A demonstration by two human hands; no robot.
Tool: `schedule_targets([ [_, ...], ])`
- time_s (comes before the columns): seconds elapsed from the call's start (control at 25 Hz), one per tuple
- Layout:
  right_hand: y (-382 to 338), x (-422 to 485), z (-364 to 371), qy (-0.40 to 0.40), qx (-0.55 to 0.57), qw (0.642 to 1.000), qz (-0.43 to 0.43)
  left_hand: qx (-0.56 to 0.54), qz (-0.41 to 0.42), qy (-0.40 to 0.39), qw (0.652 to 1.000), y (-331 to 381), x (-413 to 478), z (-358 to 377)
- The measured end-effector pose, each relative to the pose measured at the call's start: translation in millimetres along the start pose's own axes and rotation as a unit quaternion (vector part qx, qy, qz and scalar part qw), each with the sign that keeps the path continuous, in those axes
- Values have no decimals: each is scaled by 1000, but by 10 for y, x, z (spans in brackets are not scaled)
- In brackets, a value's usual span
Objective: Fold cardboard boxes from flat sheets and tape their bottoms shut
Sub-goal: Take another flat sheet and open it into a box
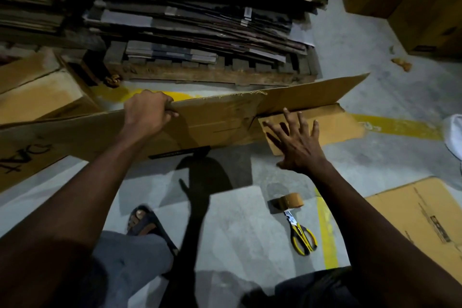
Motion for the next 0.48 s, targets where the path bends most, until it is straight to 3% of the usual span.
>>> schedule_targets([
  [0.24,68,-30,-548,286,61,955,37,10,39,-9,999,43,22,88],
  [0.32,72,-17,-626,314,81,944,70,14,66,-22,997,63,-30,131],
  [0.48,-38,83,-569,273,32,958,80,30,120,-85,989,126,-185,310],
])
Point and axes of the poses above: each hand's wrist, its own x-axis towards the middle knuckle, its own z-axis out of the palm, y = z × x, the point moved 8 cm from there along x, towards the middle knuckle, and after that the axes turned 2 degrees about -y, right-handed, at the moved point
